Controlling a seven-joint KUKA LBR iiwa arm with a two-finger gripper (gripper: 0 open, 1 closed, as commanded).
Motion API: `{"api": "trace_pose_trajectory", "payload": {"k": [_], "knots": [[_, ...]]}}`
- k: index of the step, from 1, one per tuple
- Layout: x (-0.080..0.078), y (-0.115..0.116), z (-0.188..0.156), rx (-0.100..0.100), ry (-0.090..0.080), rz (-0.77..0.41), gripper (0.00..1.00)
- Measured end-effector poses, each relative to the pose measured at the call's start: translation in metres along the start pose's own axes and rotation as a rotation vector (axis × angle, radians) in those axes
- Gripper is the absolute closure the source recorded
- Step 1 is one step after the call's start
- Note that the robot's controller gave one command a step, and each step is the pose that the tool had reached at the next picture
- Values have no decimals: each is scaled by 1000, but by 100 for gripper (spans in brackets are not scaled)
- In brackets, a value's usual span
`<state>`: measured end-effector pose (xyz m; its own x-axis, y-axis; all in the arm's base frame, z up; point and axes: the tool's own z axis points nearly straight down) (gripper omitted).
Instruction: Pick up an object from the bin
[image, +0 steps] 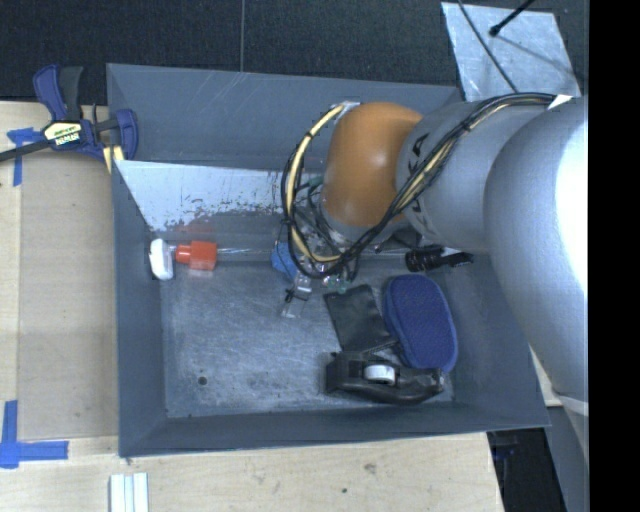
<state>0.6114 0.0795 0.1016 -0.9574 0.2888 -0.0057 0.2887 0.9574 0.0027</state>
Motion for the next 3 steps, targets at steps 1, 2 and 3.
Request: {"api": "trace_pose_trajectory", "payload": {"k": [1,2,3], "knots": [[-15,-13,1,2,0,246,0],[-14,4,32,5,6,440,0],[-14,4,32,5,6,438,0]]}}
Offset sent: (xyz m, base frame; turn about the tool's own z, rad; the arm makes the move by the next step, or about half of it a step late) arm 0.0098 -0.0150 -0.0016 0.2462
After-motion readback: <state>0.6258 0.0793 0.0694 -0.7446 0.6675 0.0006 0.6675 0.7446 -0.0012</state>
